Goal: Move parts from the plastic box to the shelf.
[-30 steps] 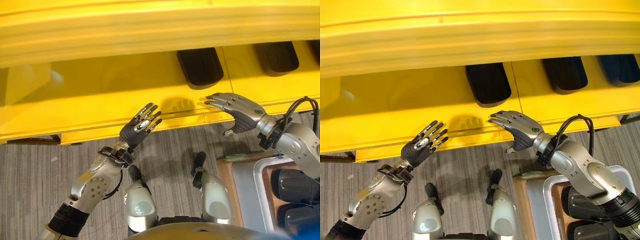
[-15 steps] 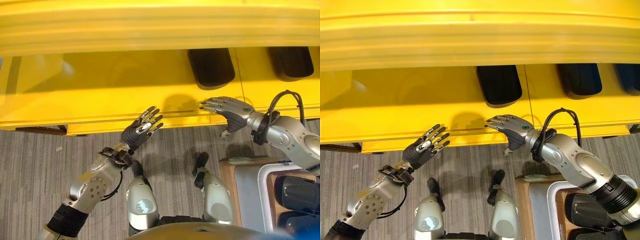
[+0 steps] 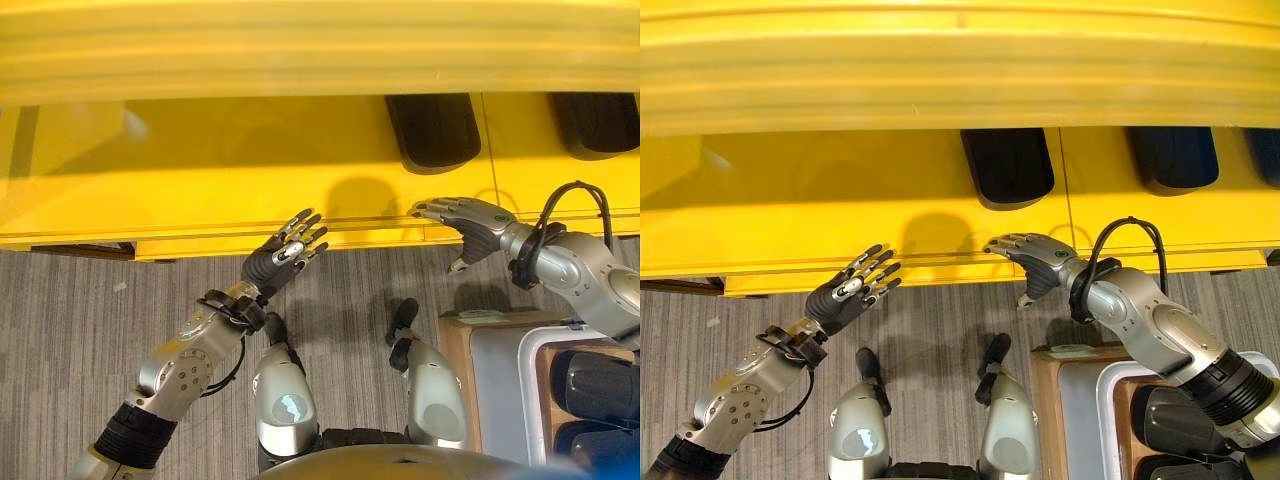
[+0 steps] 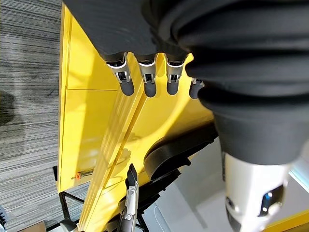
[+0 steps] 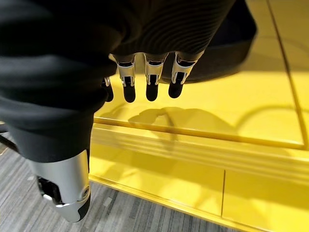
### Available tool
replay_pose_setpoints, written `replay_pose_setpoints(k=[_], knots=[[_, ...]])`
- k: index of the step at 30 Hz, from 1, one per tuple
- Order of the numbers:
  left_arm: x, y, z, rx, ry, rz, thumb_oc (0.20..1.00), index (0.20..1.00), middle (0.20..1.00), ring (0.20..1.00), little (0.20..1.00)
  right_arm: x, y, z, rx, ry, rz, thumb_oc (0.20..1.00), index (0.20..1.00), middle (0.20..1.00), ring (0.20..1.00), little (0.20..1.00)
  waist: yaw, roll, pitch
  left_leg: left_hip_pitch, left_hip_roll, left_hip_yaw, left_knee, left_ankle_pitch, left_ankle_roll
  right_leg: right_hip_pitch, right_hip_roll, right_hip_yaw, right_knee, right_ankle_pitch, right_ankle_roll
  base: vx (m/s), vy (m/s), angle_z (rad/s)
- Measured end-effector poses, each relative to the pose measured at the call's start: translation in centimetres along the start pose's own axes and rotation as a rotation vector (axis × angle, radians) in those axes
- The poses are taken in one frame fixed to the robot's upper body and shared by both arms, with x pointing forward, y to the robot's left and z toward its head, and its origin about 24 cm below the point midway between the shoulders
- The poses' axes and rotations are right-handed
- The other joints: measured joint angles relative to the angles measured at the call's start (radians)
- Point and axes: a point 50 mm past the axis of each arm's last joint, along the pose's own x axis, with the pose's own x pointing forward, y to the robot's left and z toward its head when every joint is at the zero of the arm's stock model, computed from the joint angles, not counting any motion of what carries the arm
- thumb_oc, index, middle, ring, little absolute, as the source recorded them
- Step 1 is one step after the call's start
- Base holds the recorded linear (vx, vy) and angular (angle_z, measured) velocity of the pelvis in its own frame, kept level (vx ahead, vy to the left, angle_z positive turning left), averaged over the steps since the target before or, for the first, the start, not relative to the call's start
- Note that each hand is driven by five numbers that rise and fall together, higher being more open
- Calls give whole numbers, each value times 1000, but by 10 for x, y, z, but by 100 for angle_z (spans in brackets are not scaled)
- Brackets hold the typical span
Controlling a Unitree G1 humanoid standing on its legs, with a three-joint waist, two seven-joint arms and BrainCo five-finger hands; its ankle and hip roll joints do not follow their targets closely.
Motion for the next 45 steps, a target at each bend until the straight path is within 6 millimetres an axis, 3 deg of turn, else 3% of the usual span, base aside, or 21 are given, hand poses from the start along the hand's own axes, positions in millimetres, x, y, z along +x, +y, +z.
replay_pose_setpoints(k=[11,19,30,45], knots=[[5,1,2,9,19,-5,1000,1000,1000,1000,1000,11,-32,-21,-44,96,-72,1000,1000,1000,1000,1000,6,6,5,-1,-9,-13,1,1,2,1,-12,-11,16,-8,2,7,5,2],[7,-1,4,12,16,-14,1000,1000,1000,1000,1000,14,-43,-12,-80,53,-92,1000,1000,1000,1000,1000,7,16,10,2,-14,-17,1,0,3,0,-23,-14,35,-20,3,23,12,3],[12,-4,8,16,5,-35,1000,1000,1000,1000,1000,19,-55,-12,-143,70,-90,1000,1000,1000,1000,1000,8,33,16,0,-25,-19,14,-4,10,-4,-42,-12,58,-26,5,6,4,0],[14,-1,0,-15,23,-29,1000,1000,1000,1000,1000,22,-56,-19,-124,107,-79,1000,1000,1000,1000,1000,9,35,17,-3,-30,-20,16,-4,11,-9,-50,-13,64,-27,5,0,0,0]])
